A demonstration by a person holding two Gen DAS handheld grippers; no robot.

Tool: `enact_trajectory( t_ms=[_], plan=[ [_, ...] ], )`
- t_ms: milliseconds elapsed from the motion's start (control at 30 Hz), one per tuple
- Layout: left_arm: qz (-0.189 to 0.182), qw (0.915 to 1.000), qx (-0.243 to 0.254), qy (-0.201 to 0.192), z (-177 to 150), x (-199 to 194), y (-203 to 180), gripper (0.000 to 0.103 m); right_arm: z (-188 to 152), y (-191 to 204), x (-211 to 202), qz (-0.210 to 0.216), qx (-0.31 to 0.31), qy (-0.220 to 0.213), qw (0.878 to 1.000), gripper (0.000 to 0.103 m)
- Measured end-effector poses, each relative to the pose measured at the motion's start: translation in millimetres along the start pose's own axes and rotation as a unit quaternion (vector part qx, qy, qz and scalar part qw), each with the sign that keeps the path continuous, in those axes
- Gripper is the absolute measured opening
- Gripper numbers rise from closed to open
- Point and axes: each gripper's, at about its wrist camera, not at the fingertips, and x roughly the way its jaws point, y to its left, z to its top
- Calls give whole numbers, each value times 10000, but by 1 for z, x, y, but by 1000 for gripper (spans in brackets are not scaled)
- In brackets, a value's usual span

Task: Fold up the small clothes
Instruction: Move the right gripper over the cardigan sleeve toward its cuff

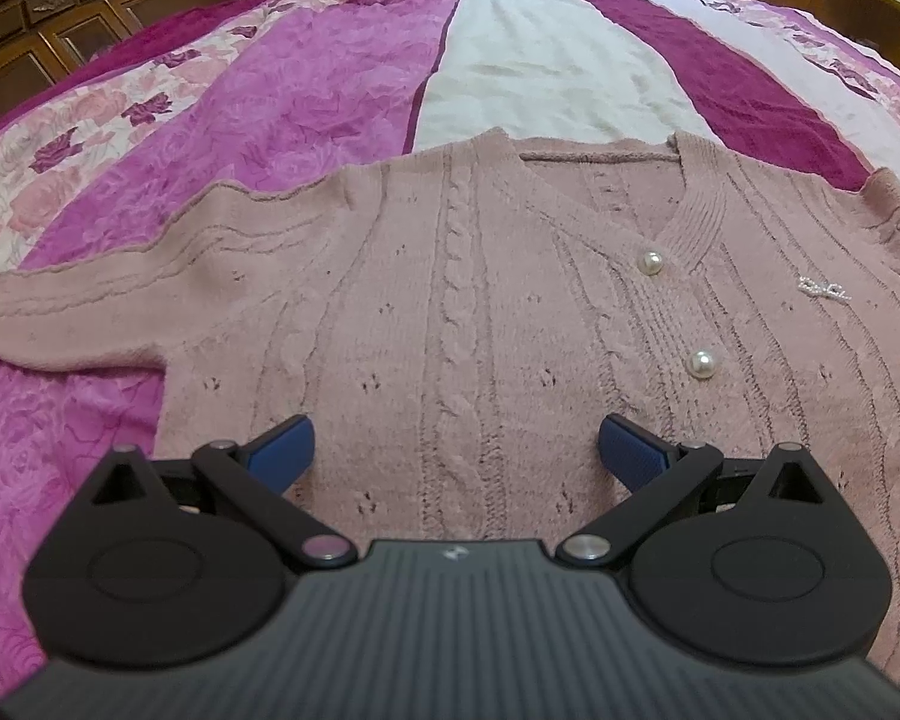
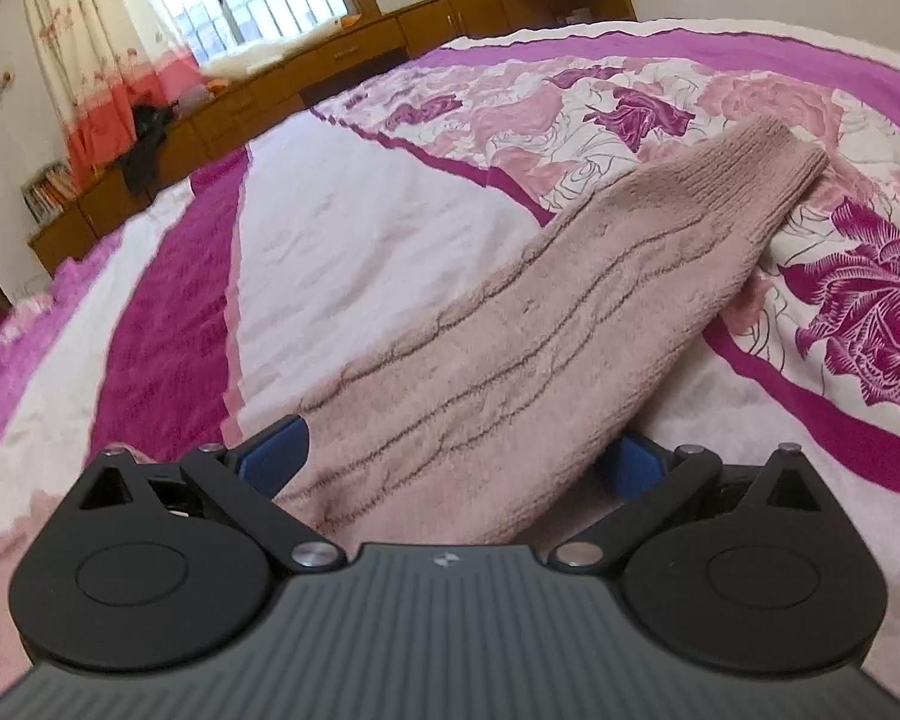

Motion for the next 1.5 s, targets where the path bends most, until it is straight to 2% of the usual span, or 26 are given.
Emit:
enact_trajectory(
  t_ms=[100, 200, 433, 600, 633, 667, 733, 800, 933, 1100, 1367, 1500],
  plan=[
    [2, 10000, -29, 10, 0, 1, 1, 103, 3, -9, -2, 153, 286, -87, 9994, 103],
    [-6, 10000, -49, 24, 0, 2, 2, 103, 5, -10, -2, 123, 316, -133, 9993, 99],
    [-14, 10000, -63, 38, -1, 2, 2, 103, 9, -7, 2, -167, 232, -124, 9995, 78],
    [-19, 9999, -103, 32, -1, 0, 4, 103, 11, -14, 1, -147, 432, -109, 9989, 69],
    [-20, 9999, -114, 33, -2, 0, 5, 103, 11, -15, 1, -164, 440, -110, 9988, 59],
    [-20, 9999, -124, 34, -2, 0, 5, 103, 12, -16, -1, -182, 465, -118, 9987, 39],
    [-25, 9999, -142, 39, -3, 0, 7, 103, 14, -20, -6, -72, 585, -95, 9982, 22],
    [-29, 9999, -144, 38, -3, -1, 7, 103, 15, -20, -17, 151, 608, -206, 9978, 14],
    [-23, 9999, -147, 31, -3, -2, 8, 103, 18, -5, -46, 339, 238, -524, 9978, 10],
    [-5, 9998, -209, -16, -3, -5, 11, 103, 22, 14, -78, 542, 206, -742, 9956, 10],
    [35, 9994, -295, -182, -2, -20, 23, 103, 30, 66, -140, 1011, -169, -1380, 9851, 9],
    [32, 9989, -390, -262, -2, -25, 32, 103, 31, 94, -158, 1330, -532, -1258, 9817, 10]
  ],
)
